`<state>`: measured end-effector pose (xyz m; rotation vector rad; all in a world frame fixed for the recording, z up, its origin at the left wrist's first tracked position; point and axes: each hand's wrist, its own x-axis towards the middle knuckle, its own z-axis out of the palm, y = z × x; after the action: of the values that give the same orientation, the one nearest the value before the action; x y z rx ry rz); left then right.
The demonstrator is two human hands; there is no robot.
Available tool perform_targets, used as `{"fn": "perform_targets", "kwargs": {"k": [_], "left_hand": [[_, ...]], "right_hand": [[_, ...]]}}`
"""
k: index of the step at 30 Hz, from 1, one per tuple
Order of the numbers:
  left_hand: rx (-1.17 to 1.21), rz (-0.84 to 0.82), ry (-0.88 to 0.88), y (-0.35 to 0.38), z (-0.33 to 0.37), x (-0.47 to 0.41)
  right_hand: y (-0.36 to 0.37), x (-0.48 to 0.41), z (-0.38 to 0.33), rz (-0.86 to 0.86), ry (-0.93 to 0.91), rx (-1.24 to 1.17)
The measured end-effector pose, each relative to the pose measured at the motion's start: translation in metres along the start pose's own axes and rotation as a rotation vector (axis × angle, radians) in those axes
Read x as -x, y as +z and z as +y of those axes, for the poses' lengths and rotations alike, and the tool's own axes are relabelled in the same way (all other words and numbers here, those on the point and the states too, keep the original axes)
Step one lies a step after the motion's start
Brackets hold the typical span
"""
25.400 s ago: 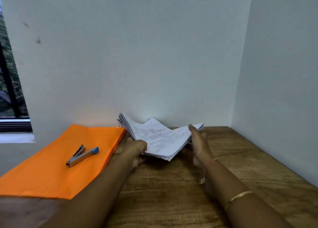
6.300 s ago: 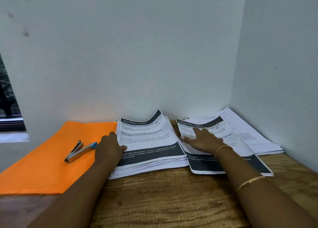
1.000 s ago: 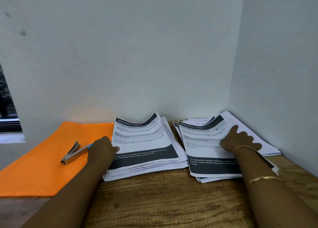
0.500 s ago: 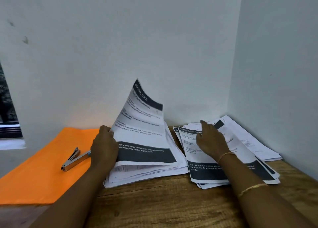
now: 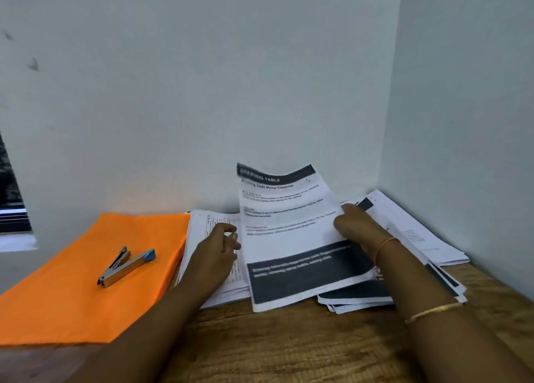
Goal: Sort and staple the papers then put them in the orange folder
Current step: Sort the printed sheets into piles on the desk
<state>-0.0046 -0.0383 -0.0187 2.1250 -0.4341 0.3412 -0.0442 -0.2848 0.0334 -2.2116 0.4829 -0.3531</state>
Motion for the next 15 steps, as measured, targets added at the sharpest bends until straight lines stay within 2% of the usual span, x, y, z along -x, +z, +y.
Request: {"fn": "perform_targets", "kwargs": {"k": [5,10,15], "left_hand": [[-0.219,0.026,0.029,-0.003,-0.01,-0.005],[-0.396,-0.029,-0.036,-0.006,-0.022,-0.009],[-0.573,-0.061,-0.093,-0.009,-0.023,-0.008]], "right_hand": [[-0.028,-0.011,0.032,0.176,0.112,0.372],[-0.039,-0.01,0.055,0.168,0.26,0.508],[-0.037,-0.009,0.063,0.139,0.371,0.499]]}}
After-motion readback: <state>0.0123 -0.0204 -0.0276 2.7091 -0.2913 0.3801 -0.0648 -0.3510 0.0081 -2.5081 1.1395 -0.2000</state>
